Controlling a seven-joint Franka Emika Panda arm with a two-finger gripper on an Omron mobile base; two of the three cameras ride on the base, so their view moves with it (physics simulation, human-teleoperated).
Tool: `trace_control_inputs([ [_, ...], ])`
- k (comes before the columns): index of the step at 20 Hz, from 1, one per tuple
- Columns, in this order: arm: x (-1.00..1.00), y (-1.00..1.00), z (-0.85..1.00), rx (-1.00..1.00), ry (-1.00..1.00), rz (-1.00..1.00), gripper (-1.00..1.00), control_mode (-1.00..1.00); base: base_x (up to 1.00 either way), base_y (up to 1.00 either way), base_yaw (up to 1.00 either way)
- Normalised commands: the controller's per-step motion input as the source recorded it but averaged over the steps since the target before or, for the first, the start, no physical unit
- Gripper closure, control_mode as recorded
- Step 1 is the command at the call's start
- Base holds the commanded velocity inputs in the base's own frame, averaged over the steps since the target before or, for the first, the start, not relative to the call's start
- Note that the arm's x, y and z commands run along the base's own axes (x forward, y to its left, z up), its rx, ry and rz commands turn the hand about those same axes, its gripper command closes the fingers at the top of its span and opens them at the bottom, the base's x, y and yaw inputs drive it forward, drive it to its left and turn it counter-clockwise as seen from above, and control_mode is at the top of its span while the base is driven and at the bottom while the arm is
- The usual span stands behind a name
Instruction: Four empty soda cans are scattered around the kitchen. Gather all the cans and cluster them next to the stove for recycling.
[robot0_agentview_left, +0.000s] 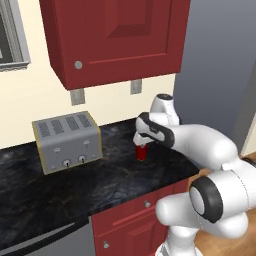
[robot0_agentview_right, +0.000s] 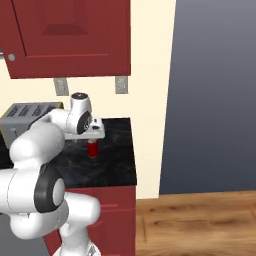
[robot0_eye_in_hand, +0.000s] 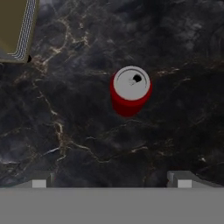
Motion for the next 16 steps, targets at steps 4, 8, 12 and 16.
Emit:
trace_control_inputs([
  [4, 0.13, 0.00, -0.20, 0.00, 0.00, 0.00, -1.00, -1.00, 0.00, 0.00, 0.00],
  [8, 0.19, 0.00, -0.13, 0.00, 0.00, 0.00, -1.00, -1.00, 0.00, 0.00, 0.00],
  [12, 0.24, 0.00, -0.12, 0.00, 0.00, 0.00, -1.00, -1.00, 0.00, 0.00, 0.00],
  [16, 0.26, 0.00, -0.14, 0.00, 0.00, 0.00, -1.00, -1.00, 0.00, 0.00, 0.00],
])
